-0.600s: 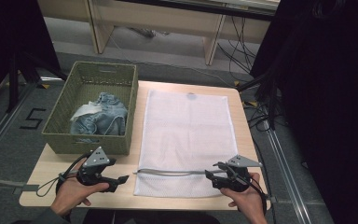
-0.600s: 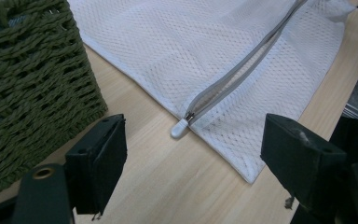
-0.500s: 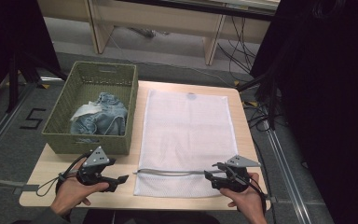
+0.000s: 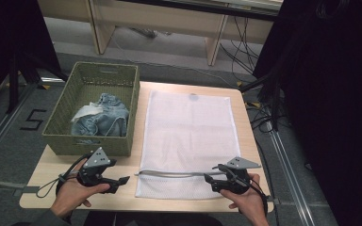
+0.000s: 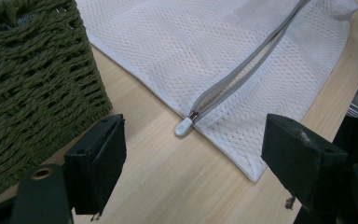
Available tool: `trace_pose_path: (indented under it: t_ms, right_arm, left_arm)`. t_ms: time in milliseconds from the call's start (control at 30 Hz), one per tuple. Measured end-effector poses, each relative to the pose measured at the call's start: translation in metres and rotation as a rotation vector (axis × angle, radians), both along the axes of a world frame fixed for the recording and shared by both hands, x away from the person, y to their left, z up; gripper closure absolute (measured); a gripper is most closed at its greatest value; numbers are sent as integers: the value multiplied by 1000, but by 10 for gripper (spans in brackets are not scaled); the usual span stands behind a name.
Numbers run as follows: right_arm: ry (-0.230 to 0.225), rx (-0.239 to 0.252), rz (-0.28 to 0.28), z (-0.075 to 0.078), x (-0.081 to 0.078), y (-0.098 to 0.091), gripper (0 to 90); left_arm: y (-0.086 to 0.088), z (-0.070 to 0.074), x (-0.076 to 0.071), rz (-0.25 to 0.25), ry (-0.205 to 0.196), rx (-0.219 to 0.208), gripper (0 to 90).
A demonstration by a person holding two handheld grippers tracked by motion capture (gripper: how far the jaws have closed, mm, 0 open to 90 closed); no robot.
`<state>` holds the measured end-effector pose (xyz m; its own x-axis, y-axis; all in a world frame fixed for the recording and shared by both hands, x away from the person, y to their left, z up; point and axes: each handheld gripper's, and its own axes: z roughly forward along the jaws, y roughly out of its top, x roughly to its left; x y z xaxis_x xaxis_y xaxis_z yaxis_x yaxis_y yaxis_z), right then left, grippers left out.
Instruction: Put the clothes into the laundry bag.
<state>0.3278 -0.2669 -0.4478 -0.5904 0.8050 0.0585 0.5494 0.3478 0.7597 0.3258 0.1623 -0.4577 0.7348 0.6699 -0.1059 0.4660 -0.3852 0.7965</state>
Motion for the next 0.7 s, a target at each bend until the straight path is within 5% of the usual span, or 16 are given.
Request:
trace_pose_path:
  t_ms: [233,433,700]
  right_arm:
    - [-3,-37,24,-6,6,4,296]
    - [64,-73,51,-18,18,22,294]
    - [60,-138,113,-27,35,34,297]
  left_arm:
    - [0,0,0,-2,1,1,212]
    - [-1,0,0,13,12,4,211]
    - [-1,-1,2,1,14,7,211]
